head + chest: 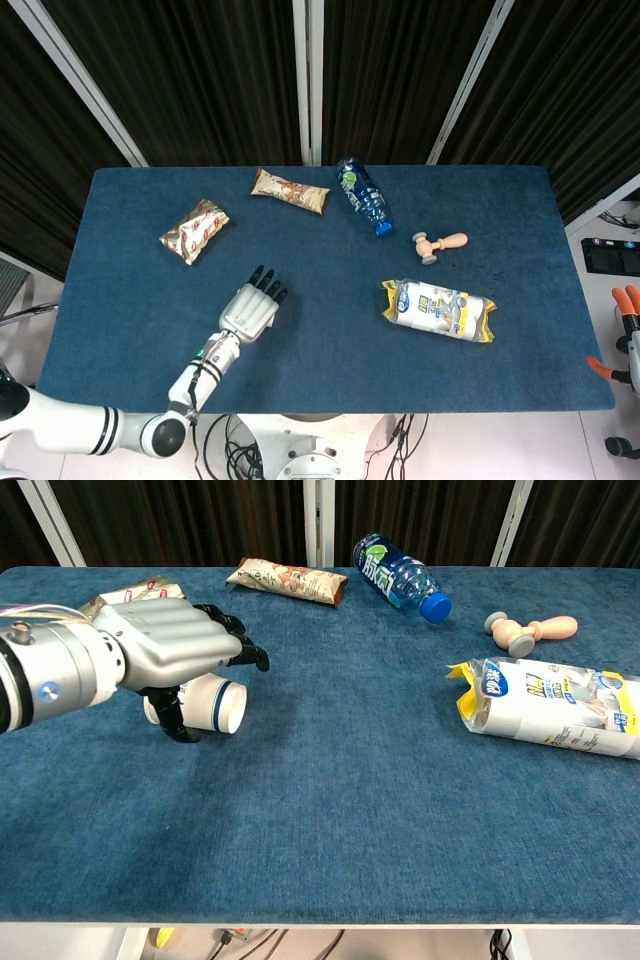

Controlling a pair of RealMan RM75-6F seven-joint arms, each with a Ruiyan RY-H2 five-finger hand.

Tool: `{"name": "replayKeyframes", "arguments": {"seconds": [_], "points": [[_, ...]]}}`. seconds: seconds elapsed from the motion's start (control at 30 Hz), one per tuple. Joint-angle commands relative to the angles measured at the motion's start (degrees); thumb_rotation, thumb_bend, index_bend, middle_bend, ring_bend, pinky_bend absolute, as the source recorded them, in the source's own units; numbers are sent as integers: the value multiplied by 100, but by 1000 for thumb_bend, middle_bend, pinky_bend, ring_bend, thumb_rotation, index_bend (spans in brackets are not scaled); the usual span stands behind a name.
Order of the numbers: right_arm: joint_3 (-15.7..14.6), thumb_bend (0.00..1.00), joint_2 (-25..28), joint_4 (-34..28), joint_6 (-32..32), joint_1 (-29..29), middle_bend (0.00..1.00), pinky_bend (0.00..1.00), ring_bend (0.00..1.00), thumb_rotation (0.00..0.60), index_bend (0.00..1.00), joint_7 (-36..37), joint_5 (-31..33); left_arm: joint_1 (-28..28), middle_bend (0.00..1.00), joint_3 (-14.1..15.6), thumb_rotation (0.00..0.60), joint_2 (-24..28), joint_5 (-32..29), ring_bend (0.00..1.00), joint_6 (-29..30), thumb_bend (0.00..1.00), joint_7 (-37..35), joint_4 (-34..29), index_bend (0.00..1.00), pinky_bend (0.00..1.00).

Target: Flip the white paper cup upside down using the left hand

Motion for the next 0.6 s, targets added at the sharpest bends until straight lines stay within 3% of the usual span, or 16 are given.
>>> {"name": "replayKeyframes", "arguments": {"seconds": [0.03,0.3,0.6], "points": [[-1,26,-4,18,-24,6,0,0,0,600,0,12,12,-82,154,79,600,-39,-53,0,110,189,64,97,204,0],[-17,26,-21,63,-122,33,0,0,0,600,0,59,31,-138,167,235,600,-41,-4,0,238,189,-120,140,265,0],[-26,26,-68,100,-210,75,0,0,0,600,0,38,51,-312,182,298,600,-176,93,0,136,189,-292,350,270,0]]}}
